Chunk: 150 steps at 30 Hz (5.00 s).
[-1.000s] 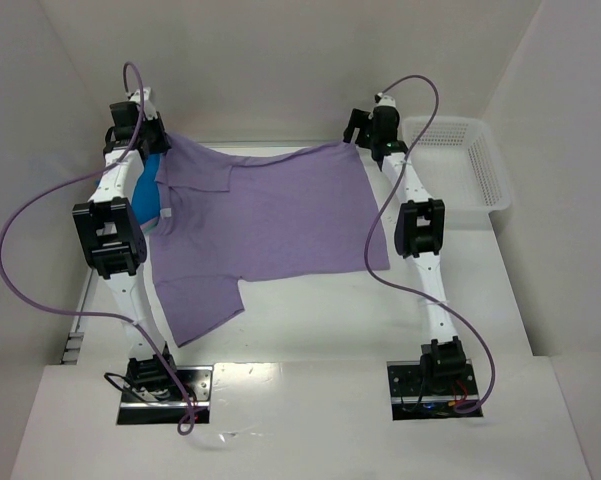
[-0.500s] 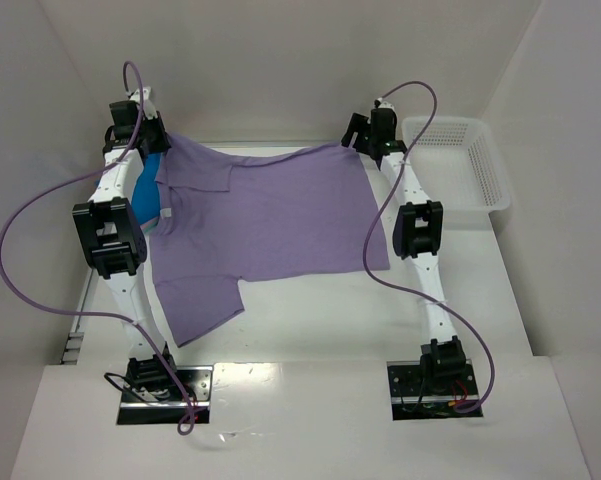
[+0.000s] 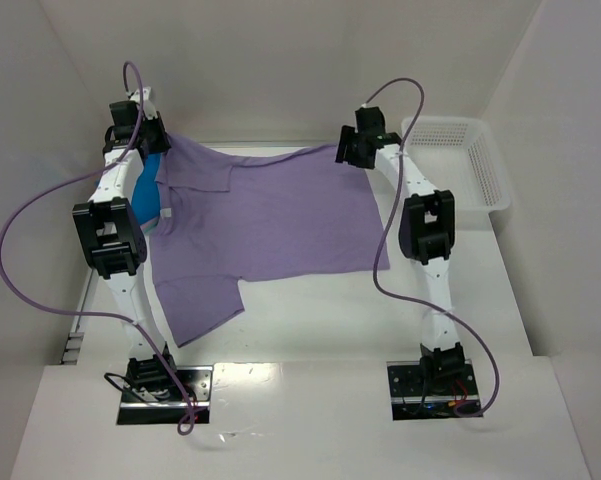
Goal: Fold and stack the t-shirts
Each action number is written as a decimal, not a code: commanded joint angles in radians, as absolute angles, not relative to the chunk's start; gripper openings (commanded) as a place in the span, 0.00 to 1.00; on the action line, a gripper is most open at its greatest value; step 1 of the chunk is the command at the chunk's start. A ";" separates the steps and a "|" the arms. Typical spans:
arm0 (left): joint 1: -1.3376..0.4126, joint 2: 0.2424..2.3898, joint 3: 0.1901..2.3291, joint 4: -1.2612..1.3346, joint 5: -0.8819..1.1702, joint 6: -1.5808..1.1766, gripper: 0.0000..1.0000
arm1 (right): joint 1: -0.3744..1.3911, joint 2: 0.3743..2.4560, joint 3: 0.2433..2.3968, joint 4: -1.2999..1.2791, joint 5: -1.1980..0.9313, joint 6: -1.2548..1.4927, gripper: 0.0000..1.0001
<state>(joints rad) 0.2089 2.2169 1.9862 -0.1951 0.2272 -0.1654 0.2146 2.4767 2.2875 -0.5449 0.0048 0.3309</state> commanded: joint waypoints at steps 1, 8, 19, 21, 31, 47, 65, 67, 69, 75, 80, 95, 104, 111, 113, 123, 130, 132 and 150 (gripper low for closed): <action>0.216 2.212 2.003 -0.144 0.258 -0.187 0.00 | 0.245 2.222 2.003 -0.528 0.078 0.350 0.70; 0.216 2.212 1.985 -0.124 0.288 -0.187 0.00 | 0.245 1.982 1.601 -0.502 0.124 0.397 0.25; 0.216 2.161 1.872 -0.094 0.298 -0.178 0.00 | 0.265 1.862 1.307 -0.472 0.146 0.419 0.00; 0.216 2.161 1.858 -0.094 0.298 -0.169 0.00 | 0.275 1.862 1.276 -0.472 0.146 0.410 0.00; 0.216 2.152 1.826 -0.094 0.298 -0.169 0.00 | 0.293 1.810 1.169 -0.515 0.155 0.419 0.00; 0.216 2.134 1.825 -0.103 0.288 -0.132 0.00 | 0.365 1.769 1.048 -0.561 0.127 0.468 0.00; 0.216 2.066 1.769 -0.112 0.298 -0.114 0.00 | 0.420 1.644 0.962 -0.744 0.120 0.597 0.00; 0.216 2.066 1.769 -0.112 0.298 -0.114 0.00 | 0.420 1.644 0.971 -0.755 0.120 0.597 0.00; 0.216 2.057 1.769 -0.121 0.298 -0.114 0.00 | 0.430 1.635 0.971 -0.764 0.120 0.606 0.00; 0.216 2.057 1.778 -0.130 0.317 -0.095 0.00 | 0.419 1.563 1.110 -0.737 0.129 0.575 0.00; 0.216 2.057 1.807 -0.140 0.340 -0.095 0.00 | 0.410 1.644 1.259 -0.640 0.098 0.520 0.00; 0.216 2.080 1.818 -0.150 0.331 -0.095 0.00 | 0.324 2.014 1.606 -0.402 0.169 0.430 0.00; 0.216 2.108 1.848 -0.169 0.282 -0.095 0.03 | 0.264 2.192 1.909 -0.373 0.204 0.410 0.00; 0.225 2.117 1.878 -0.169 0.245 -0.086 0.52 | 0.264 2.264 2.019 -0.396 0.204 0.397 0.00; 0.225 2.126 1.904 -0.181 0.245 -0.086 0.61 | 0.264 2.276 2.028 -0.396 0.204 0.397 0.00; 0.225 2.115 1.947 -0.270 0.317 -0.028 0.76 | 0.246 2.362 2.115 -0.405 0.204 0.388 0.02; 0.225 2.135 1.902 -0.282 0.371 -0.061 0.64 | 0.226 2.416 2.169 -0.405 0.204 0.379 0.04; 0.216 2.146 1.902 -0.282 0.359 -0.083 0.63 | 0.225 2.427 2.200 -0.414 0.204 0.379 0.05; 0.173 2.215 1.887 -0.325 0.249 -0.184 0.58 | 0.216 2.494 2.307 -0.442 0.195 0.360 0.08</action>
<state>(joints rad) 0.1810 2.1872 1.8709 -0.3218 0.2695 -0.1452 0.2245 2.4722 2.2425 -0.4438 0.1837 0.3779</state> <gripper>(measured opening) 0.604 0.070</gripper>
